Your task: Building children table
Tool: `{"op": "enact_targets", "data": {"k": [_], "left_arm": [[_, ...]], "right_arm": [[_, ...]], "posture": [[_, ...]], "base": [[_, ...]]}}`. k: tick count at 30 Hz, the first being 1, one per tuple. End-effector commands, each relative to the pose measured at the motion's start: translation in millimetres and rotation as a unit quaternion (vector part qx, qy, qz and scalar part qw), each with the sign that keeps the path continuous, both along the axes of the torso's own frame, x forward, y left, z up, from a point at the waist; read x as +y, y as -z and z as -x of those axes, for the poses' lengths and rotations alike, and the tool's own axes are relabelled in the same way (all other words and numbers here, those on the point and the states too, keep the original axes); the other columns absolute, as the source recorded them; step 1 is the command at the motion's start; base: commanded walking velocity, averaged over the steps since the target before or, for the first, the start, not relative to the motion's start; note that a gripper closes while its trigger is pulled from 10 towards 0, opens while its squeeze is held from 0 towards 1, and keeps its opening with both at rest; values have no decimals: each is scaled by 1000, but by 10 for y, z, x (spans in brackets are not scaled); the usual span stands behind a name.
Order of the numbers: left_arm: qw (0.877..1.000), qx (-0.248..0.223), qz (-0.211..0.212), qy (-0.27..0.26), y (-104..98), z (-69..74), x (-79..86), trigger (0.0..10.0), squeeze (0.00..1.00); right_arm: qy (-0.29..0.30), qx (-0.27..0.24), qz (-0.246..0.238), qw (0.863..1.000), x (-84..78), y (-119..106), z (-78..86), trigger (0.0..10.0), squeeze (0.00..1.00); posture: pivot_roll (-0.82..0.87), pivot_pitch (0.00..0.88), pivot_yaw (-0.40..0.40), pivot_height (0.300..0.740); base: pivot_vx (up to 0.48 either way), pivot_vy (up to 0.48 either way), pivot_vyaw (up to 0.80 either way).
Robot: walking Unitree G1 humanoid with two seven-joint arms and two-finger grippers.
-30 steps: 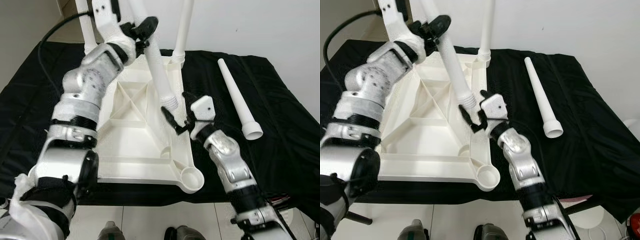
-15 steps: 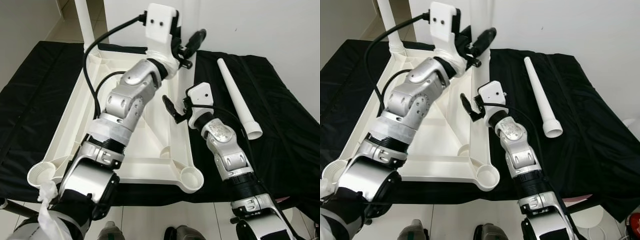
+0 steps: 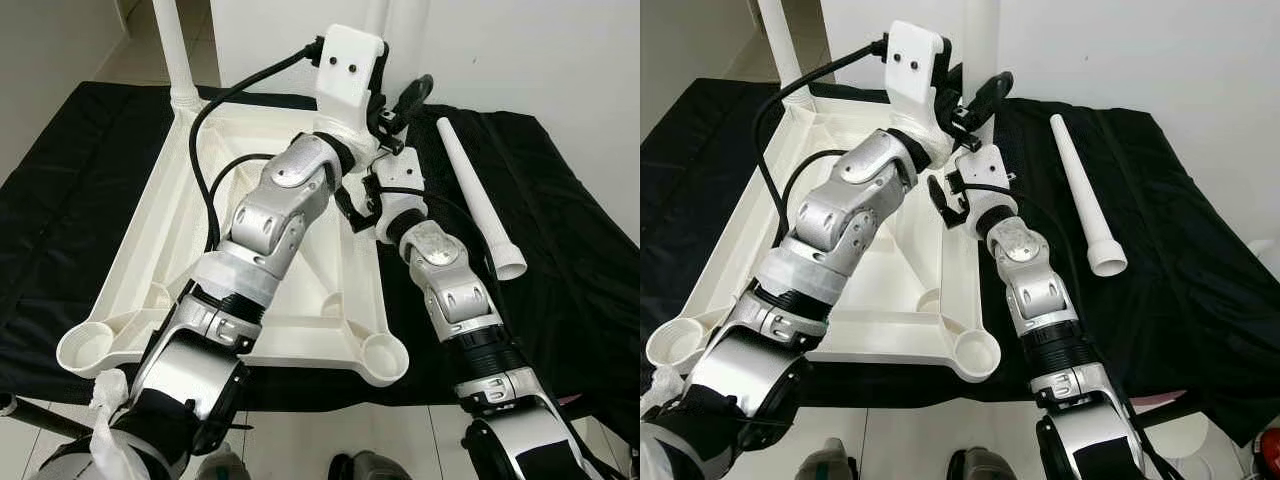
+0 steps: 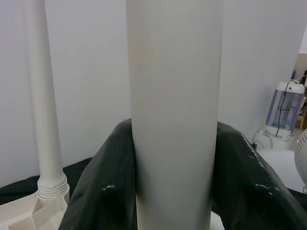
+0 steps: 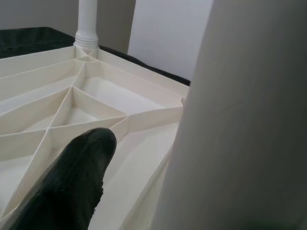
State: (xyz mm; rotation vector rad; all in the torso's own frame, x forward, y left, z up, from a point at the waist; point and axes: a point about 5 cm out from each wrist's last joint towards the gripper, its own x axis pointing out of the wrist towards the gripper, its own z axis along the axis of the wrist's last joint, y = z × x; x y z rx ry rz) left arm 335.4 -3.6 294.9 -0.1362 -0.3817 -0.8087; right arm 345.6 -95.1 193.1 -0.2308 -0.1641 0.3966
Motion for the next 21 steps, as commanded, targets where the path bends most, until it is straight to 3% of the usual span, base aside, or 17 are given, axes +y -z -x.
{"op": "enact_targets", "data": {"k": [1, 8, 9, 12, 13, 14, 16, 17, 21], "left_arm": [[1000, -22, 8, 13, -62, 75, -56, 10000, 0], [1000, -24, 9, 13, -69, 89, -67, 10000, 0], [1000, -25, 11, 10, -73, 80, -60, 10000, 0], [1000, -25, 13, 8, -80, 77, -56, 10000, 0], [1000, -26, 13, 8, -85, 74, -52, 10000, 0], [1000, -28, 13, 7, -93, 72, -49, 10000, 0], [999, -28, 13, 7, -96, 73, -49, 10000, 0], [999, -29, 14, 7, -101, 73, -48, 10000, 0], [999, -34, 12, 7, -114, 76, -49, 10000, 0]], "right_arm": [[4, 13, -10, 1000, 12, 8, -15, 10000, 0], [6, 29, -30, 999, 32, 20, -11, 10000, 0], [6, 35, -36, 999, 37, 33, -4, 8392, 0], [6, 39, -40, 998, 37, 39, 6, 8392, 0], [8, 43, -43, 998, 31, 46, 4, 3882, 0], [14, 49, -48, 998, 17, 58, 0, 1137, 0], [16, 51, -50, 997, 9, 62, -1, 1137, 0], [17, 52, -49, 997, 5, 67, -1, 0, 0], [14, 52, -46, 998, 2, 80, 9, 0, 0]], "posture": [[80, 7, -53, 740], [78, 5, -52, 740], [77, 3, -52, 740], [77, 3, -52, 740], [78, 0, -50, 740], [78, 0, -50, 740], [78, 0, -50, 740], [79, 0, -51, 740], [80, 0, -47, 740]], "base": [[0, 0, 0], [0, 0, 0], [0, 0, 0], [0, 0, 0], [0, 0, 0], [0, 0, 0], [0, 0, 0], [0, 0, 0], [0, 0, 0]]}}
